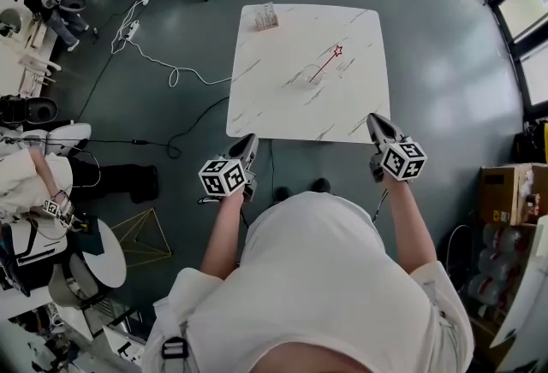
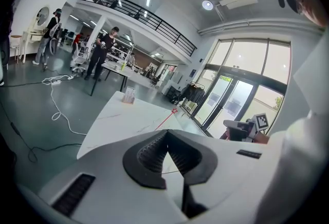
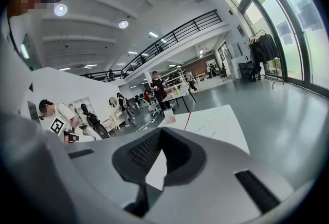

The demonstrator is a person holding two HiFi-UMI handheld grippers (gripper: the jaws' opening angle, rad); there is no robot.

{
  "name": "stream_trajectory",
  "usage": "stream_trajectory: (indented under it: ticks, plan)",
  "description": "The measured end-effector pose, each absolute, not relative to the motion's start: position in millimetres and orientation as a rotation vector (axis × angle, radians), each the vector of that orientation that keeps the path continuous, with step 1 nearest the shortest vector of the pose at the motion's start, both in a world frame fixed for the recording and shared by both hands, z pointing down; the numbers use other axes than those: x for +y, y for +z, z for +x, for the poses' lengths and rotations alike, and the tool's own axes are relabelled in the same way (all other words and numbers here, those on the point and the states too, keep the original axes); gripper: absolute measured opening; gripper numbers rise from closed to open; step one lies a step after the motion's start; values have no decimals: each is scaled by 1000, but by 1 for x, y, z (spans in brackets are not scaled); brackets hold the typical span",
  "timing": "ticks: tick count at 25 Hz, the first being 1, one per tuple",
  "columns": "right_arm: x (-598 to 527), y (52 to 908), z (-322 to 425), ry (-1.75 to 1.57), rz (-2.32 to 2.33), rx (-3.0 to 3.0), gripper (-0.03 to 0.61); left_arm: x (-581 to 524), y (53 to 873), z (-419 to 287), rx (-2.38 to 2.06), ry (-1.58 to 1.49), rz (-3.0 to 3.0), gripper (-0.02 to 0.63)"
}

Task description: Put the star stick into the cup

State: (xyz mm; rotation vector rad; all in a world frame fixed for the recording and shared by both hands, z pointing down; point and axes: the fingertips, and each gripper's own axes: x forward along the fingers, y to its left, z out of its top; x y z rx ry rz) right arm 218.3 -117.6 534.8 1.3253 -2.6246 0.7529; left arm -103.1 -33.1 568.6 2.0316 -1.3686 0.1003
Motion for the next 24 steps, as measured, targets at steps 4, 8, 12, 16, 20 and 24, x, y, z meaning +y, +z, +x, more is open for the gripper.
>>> stream_trajectory:
  ticks: [4,8,12,16,20,24]
  plan:
    - [-113,535,221,756,1342,-2618,25,-33,567,-102,-1354,101,2041,14]
    - [-113,536,226,770,1368,-2611,25,-33,569,-99,-1340,110,2044,14]
    - [-109,536,226,769,1369,-2612,25,-32,570,-98,-1335,113,2046,14]
    - [-107,537,227,764,1369,-2611,25,-31,570,-95,-1330,111,2050,14]
    - [-105,536,228,762,1375,-2605,25,-30,570,-95,-1326,111,2052,14]
    - [-105,538,230,761,1379,-2599,25,-31,571,-95,-1325,113,2050,14]
